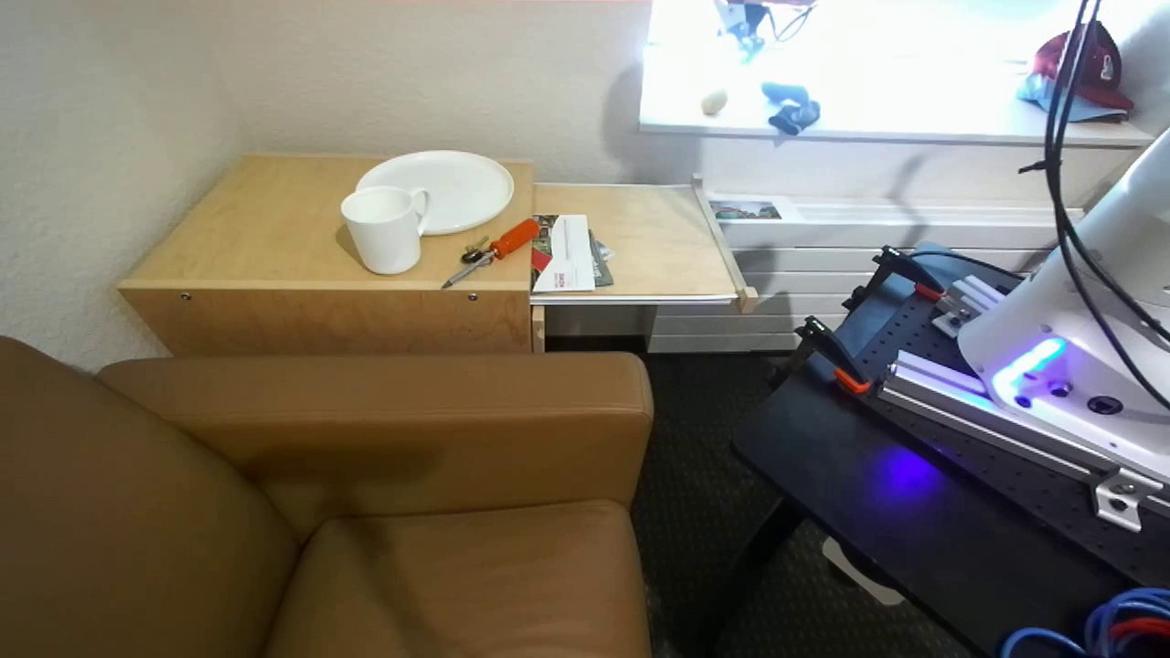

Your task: Remove the lemon from the windowsill and put it on the white plate

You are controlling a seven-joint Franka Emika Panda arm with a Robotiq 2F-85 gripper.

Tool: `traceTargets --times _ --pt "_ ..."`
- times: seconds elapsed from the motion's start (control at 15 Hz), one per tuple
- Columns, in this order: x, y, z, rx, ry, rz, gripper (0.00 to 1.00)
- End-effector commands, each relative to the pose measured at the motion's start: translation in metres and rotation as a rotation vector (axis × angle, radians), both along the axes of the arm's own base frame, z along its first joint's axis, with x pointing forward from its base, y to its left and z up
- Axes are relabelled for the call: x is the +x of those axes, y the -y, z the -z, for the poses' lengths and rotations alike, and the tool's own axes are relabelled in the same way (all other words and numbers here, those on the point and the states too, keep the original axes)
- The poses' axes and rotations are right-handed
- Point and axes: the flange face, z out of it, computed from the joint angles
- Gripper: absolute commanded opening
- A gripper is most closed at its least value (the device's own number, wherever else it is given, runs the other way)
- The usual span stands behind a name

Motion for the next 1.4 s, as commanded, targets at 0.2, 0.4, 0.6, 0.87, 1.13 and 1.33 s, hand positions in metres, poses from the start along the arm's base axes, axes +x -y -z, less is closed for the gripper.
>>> traceTargets --times 0.2,0.4,0.6,0.87,1.13,1.33 --pt "0.011 0.004 0.013 -0.002 -0.036 -0.011 1.00" --pt "0.010 0.012 0.026 0.009 -0.161 -0.002 1.00" --pt "0.006 0.009 0.026 0.019 -0.163 -0.001 1.00" --pt "0.009 0.006 0.036 0.048 -0.188 -0.006 1.00" --pt "0.016 -0.011 0.062 0.074 -0.158 -0.048 1.00" --pt "0.016 -0.016 0.062 0.068 -0.163 -0.036 1.00"
